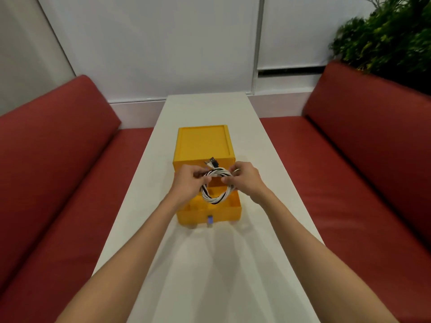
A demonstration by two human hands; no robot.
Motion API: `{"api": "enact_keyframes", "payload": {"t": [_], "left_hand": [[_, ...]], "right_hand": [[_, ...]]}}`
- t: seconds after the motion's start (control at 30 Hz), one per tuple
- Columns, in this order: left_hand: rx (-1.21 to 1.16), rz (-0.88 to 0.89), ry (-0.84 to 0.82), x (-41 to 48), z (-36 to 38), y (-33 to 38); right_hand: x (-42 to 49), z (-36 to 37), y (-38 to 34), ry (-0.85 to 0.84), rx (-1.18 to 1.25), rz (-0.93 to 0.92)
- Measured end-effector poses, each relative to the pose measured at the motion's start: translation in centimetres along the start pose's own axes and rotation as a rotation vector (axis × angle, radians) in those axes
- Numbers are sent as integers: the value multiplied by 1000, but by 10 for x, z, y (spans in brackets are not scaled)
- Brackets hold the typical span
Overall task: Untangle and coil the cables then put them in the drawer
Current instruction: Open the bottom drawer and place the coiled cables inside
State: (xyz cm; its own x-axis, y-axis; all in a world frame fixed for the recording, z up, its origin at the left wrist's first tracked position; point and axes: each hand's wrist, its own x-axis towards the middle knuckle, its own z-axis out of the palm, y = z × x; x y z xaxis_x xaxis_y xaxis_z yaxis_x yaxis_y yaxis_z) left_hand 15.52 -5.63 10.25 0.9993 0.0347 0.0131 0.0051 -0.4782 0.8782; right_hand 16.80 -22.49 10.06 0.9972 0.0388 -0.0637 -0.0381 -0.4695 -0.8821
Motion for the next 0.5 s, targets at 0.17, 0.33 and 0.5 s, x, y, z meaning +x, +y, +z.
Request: {"api": "enact_keyframes", "payload": {"t": [0.17, 0.33, 0.5], "left_hand": [[17, -93, -6, 20, -2, -32], [69, -171, -92, 29, 6, -60], [240, -167, -143, 43, 12, -74]], "right_hand": [[26, 31, 12, -11, -151, -3], [39, 56, 35, -68, -330, 30], [51, 76, 49, -84, -455, 54]]}}
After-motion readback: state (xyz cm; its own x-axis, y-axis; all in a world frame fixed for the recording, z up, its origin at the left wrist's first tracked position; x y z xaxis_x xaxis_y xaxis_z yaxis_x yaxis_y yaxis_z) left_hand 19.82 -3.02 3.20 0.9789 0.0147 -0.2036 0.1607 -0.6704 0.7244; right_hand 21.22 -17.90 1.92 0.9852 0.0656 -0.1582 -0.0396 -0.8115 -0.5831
